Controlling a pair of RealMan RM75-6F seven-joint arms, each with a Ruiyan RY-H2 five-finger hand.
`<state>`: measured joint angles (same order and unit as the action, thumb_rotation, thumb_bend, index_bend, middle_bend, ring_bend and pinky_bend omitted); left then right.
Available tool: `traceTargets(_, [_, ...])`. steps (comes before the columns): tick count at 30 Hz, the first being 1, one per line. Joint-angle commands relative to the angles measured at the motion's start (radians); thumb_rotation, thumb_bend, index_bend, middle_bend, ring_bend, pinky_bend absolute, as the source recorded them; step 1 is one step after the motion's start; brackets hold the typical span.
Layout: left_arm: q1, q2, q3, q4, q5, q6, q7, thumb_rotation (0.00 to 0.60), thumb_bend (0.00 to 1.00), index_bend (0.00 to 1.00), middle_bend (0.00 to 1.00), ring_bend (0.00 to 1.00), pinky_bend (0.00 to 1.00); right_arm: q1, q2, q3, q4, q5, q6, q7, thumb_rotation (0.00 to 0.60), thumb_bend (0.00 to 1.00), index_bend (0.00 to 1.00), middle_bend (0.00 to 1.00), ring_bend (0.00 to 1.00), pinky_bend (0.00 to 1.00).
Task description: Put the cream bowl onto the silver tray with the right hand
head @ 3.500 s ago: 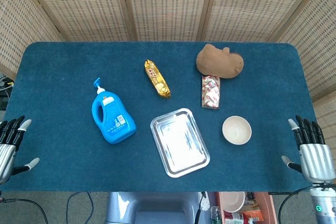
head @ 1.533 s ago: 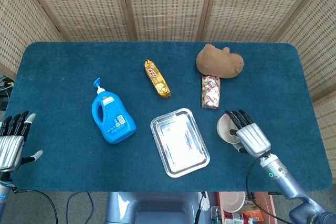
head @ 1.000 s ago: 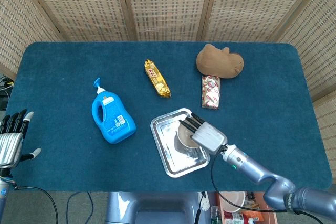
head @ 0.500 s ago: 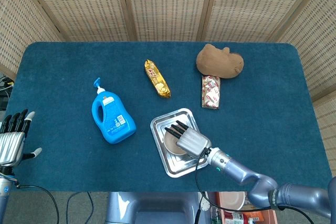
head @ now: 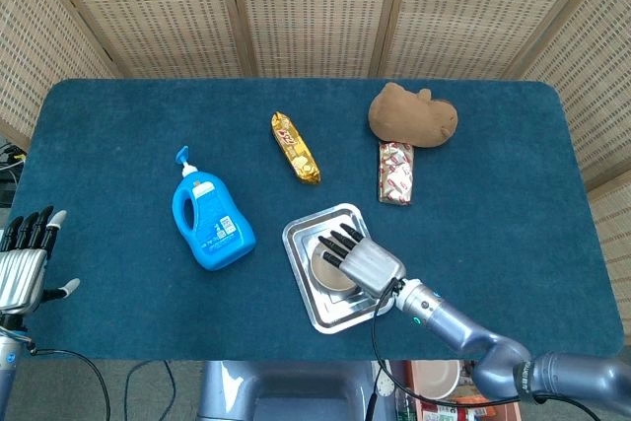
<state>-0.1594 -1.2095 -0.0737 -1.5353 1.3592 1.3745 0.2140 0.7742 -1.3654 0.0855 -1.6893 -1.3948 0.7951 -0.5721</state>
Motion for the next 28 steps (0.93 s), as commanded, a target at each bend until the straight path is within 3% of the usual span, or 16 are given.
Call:
traceTargets(1, [0.001, 0.002, 0.002, -0.002, 0.004, 0.002, -0.004, 0.600, 0.00, 0.00, 0.00, 0.00, 0.00, -0.039, 0.064, -0.015, -0.036, -0.028, 0.075, 0.005, 0.600, 0.00, 0.00, 0.00, 0.00, 0.00])
traceTargets(11, [0.012, 0.013, 0.021, -0.018, 0.052, 0.032, -0.027, 0.600, 0.00, 0.00, 0.00, 0.00, 0.00, -0.207, 0.189, -0.067, 0.089, -0.082, 0.310, 0.177, 0.600, 0.00, 0.00, 0.00, 0.00, 0.00])
traceTargets(18, [0.025, 0.015, 0.034, -0.026, 0.095, 0.073, -0.012, 0.600, 0.00, 0.00, 0.00, 0.00, 0.00, -0.419, 0.128, -0.081, 0.153, -0.080, 0.610, 0.375, 0.600, 0.00, 0.00, 0.00, 0.00, 0.00])
traceTargets(28, [0.042, 0.034, 0.051, -0.044, 0.135, 0.103, -0.038, 0.600, 0.00, 0.00, 0.00, 0.00, 0.00, -0.535, 0.082, -0.101, 0.174, -0.133, 0.756, 0.419, 0.600, 0.00, 0.00, 0.00, 0.00, 0.00])
